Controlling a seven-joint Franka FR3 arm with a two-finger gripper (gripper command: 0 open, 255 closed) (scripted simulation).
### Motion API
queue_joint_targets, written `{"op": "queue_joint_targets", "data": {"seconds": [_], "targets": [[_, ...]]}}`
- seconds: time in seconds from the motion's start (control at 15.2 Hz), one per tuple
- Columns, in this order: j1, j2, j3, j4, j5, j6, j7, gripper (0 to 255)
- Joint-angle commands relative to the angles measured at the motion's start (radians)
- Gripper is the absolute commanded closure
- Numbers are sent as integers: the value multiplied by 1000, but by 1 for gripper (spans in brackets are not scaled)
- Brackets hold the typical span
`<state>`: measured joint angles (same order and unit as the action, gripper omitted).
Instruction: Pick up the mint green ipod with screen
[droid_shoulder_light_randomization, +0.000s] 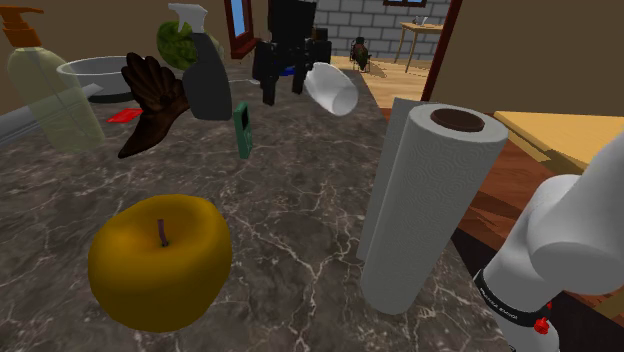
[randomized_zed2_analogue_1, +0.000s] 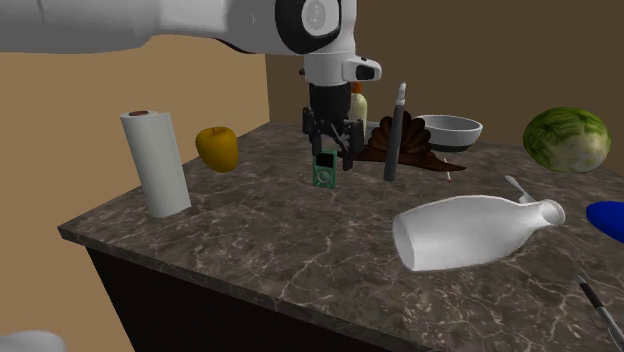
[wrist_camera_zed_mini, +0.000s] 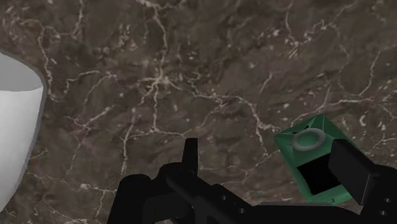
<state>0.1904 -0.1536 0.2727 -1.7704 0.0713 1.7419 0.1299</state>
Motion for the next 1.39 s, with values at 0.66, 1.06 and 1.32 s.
{"op": "queue_joint_targets", "data": {"seconds": [0.66,1.06,1.32], "targets": [[70,210,83,177,-95,37,16,0],[69,202,83,132,-92,75,15,255],[69,203,83,134,-93,74,16,255]]}}
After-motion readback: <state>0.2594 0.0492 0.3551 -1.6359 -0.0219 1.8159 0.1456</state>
